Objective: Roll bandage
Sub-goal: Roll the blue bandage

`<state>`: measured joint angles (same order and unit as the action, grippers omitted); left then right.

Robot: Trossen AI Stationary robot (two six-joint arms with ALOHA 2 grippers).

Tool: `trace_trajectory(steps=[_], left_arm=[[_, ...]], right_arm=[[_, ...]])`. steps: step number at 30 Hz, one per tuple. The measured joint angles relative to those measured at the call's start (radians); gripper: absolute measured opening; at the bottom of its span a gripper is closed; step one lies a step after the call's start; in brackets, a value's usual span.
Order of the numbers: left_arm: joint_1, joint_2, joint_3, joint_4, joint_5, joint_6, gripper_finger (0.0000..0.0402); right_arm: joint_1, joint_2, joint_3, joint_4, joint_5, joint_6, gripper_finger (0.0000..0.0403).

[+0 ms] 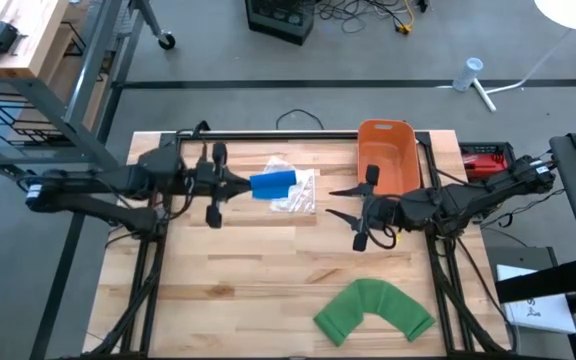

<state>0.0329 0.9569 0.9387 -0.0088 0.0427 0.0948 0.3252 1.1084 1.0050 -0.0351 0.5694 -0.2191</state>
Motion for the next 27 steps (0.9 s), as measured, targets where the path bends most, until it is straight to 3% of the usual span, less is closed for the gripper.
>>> trace_trajectory(steps=[5,8,12,19,27], left_arm=[[0.099,0.069,0.000,0.078,0.172,-0.012,0.0000],[0.129,0.106,0.000,0.112,0.223,-0.026,0.0000],[0.153,0.128,0.000,0.126,0.232,-0.040,0.0000],[0.157,0.120,-0.001,0.097,0.232,-0.099,0.0000],[0.157,0.092,-0.012,0.085,0.231,-0.131,0.0000]], right_arm=[[0.000,0.000,0.001,-0.011,0.000,0.123,0.0171],[0.000,0.005,0.001,-0.016,0.000,0.151,0.0172],[0.000,0.006,0.001,-0.011,0.024,-0.012,0.0172],[-0.002,0.006,0.001,-0.008,0.222,-0.242,0.0179],[-0.002,0.006,0.001,0.025,0.224,-0.534,0.0259]])
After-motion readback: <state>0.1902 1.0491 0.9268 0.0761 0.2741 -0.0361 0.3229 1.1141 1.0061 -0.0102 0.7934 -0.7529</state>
